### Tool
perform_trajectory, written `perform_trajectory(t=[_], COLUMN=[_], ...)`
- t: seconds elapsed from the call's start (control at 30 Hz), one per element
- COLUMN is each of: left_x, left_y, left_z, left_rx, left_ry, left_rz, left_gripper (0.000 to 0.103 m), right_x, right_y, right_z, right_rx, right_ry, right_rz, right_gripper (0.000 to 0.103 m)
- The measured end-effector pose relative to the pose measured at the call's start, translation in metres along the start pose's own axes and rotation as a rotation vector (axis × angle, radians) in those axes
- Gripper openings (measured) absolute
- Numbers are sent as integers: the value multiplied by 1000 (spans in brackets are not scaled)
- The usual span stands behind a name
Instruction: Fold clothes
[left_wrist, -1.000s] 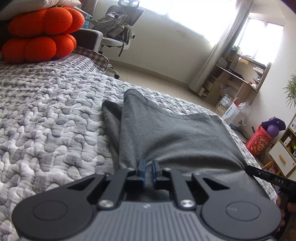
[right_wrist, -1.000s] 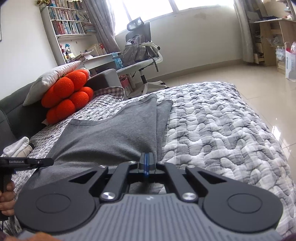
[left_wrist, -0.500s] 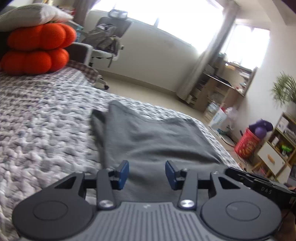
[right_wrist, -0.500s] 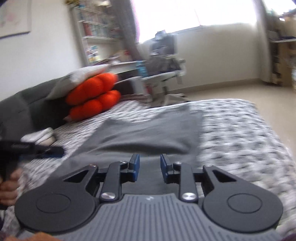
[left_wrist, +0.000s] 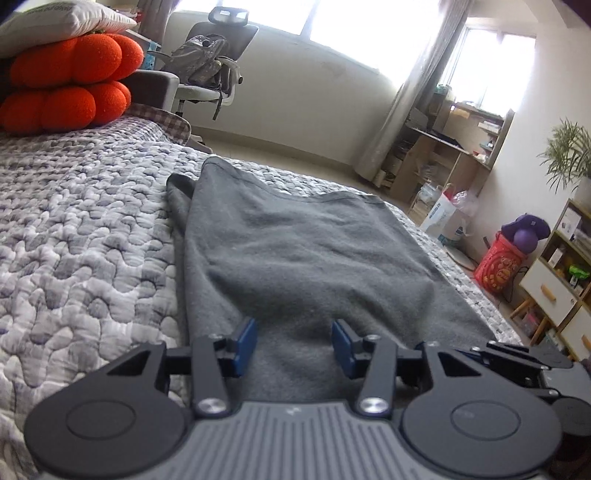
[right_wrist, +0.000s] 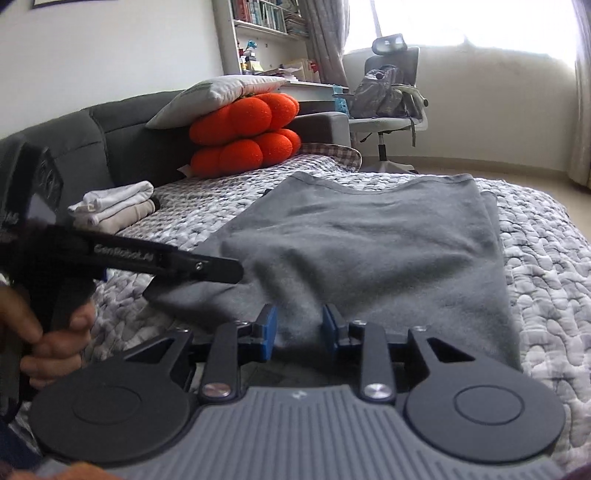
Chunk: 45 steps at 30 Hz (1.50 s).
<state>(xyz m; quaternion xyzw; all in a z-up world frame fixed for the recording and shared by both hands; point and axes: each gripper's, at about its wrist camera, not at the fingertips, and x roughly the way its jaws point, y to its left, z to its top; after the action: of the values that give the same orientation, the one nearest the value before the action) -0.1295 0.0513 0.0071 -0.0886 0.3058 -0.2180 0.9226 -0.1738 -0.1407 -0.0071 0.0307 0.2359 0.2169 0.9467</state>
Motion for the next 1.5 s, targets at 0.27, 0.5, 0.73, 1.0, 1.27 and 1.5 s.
perform_trajectory(t=[0.27,0.5,0.73,1.0,1.27,1.5], left_x=[-7,-18,-26,-31,-37,-36], left_y=[-1,3,8,9,13,9], left_z=[-5,-10,-11,-14,-16,-16], left_rx=[28,32,32,35,35,47], left_ry=[-6,-9,-4,-1,3,0], left_rz=[27,37,43,42,35,45], left_gripper=[47,47,47,47,47,49], right_x=[-12,-36,-58,-73,-88,-80], right_y=[2,-22,-58,-76,-89,-62], right_z=[-10,-19,-27,-32,-32,-23], right_rx=[-30,24,125,157,175,85], right_ry=[20,0,-2,-18,-41,-79], right_rz=[-56,-76,-87,-118,-177,-195], right_gripper=[29,24,14,14,30,34])
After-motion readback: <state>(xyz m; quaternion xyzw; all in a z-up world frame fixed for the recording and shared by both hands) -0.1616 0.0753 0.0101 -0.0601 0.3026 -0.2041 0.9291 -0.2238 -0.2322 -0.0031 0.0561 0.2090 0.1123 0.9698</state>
